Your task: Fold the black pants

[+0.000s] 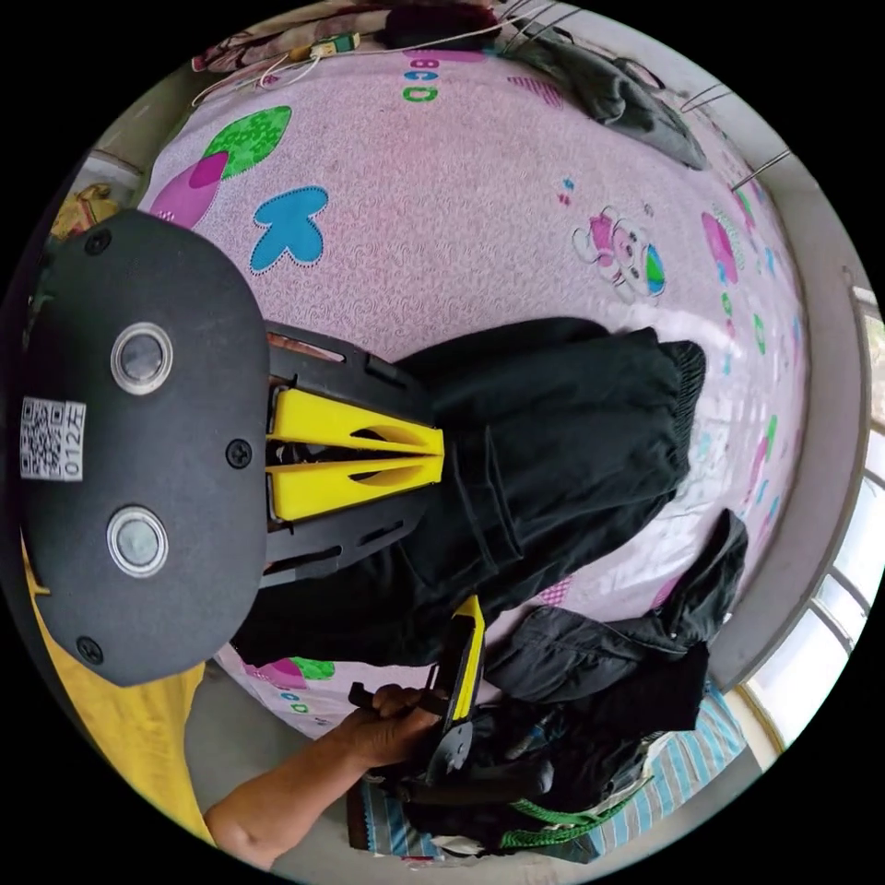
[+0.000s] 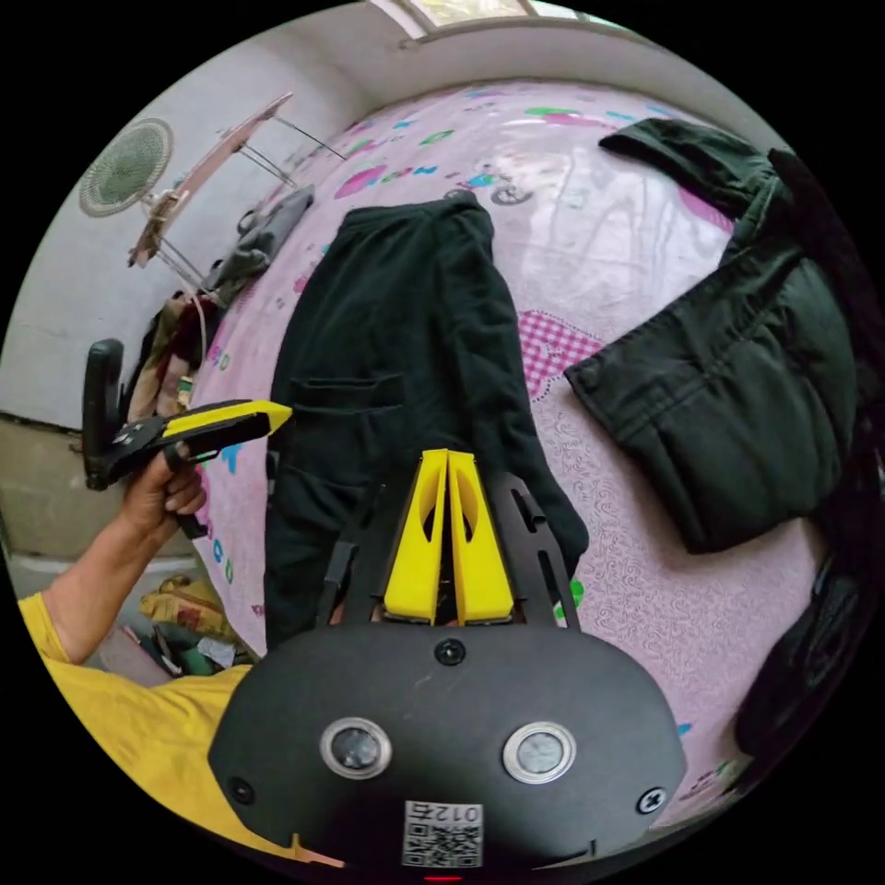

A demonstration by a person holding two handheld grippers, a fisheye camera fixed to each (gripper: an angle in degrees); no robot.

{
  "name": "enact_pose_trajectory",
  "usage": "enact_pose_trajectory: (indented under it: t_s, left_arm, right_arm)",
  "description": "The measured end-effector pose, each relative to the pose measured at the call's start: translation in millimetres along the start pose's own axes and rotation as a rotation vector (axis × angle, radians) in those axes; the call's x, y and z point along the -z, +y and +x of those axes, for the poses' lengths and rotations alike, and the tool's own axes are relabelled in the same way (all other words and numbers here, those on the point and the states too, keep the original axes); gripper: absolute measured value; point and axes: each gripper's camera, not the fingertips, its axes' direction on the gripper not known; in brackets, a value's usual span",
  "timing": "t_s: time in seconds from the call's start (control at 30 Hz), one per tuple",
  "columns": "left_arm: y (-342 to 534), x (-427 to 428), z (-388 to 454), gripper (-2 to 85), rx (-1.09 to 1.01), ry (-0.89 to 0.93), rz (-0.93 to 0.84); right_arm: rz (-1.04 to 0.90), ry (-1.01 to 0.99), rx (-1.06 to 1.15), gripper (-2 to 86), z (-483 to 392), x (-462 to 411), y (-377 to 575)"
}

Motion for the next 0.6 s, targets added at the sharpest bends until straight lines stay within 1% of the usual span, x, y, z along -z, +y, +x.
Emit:
enact_pose_trajectory:
  t_s: [0.1, 0.2, 0.3, 0.37, 0.5, 0.6]
  left_arm:
    - [0.5, 4.6, -1.5, 0.5, -0.053, 0.061, -0.005]
    - [1.0, -2.2, 3.6, 1.0, -0.117, -0.031, -0.043]
    - [2.4, -11.8, 4.2, 1.8, -0.134, -0.048, -0.084]
    - [4.1, -15.3, 3.0, 2.1, -0.134, -0.055, -0.077]
    - [4.5, -29.0, -6.7, 1.5, -0.1, -0.039, -0.102]
    - [6.8, -30.0, -9.6, 0.6, -0.121, -0.046, -0.093]
  right_arm:
    - [-0.004, -0.004, 0.121, 2.2, -13.1, -0.7, -1.3]
    - [-0.061, 0.016, 0.168, 4.9, -18.4, -12.9, -6.0]
    - [-0.065, 0.024, 0.16, 6.2, -17.9, -19.3, -8.2]
    - [-0.067, 0.026, 0.146, 6.1, -16.1, -22.2, -9.1]
    - [-0.077, 0.007, 0.141, 3.8, -13.7, -26.3, -7.9]
    - [-0.036, 0.021, 0.167, 2.5, -17.9, -19.1, -0.8]
